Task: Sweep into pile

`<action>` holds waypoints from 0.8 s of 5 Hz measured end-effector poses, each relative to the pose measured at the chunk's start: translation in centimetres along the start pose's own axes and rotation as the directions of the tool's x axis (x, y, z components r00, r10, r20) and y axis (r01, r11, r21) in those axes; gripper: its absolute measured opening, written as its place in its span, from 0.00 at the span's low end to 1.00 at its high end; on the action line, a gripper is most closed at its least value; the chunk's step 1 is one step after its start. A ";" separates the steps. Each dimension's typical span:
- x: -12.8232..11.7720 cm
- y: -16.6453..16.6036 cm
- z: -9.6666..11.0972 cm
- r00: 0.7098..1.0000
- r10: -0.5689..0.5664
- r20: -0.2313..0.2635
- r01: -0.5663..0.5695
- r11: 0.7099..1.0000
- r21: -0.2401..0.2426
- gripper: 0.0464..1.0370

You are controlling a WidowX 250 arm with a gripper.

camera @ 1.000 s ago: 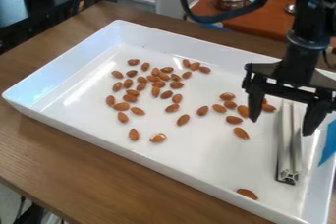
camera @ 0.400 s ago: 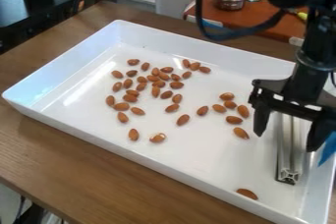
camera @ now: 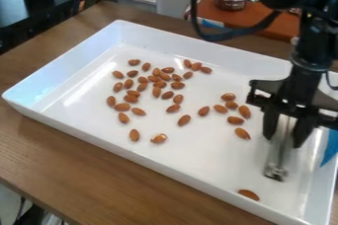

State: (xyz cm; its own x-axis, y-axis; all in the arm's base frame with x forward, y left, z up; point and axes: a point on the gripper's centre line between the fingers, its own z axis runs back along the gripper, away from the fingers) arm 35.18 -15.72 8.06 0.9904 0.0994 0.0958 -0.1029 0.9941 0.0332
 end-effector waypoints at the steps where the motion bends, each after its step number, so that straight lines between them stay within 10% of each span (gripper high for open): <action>1: 0.2 1.9 0.0 1.000 -0.018 -0.008 0.018 1.000 -0.004 0.33; 4: -0.5 10.9 -0.2 0.997 -0.064 -0.051 0.065 0.998 0.016 0.33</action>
State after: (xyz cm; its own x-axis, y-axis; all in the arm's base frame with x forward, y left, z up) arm 33.54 -4.91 8.15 0.9984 0.0379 0.0428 -0.0402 0.9976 0.0556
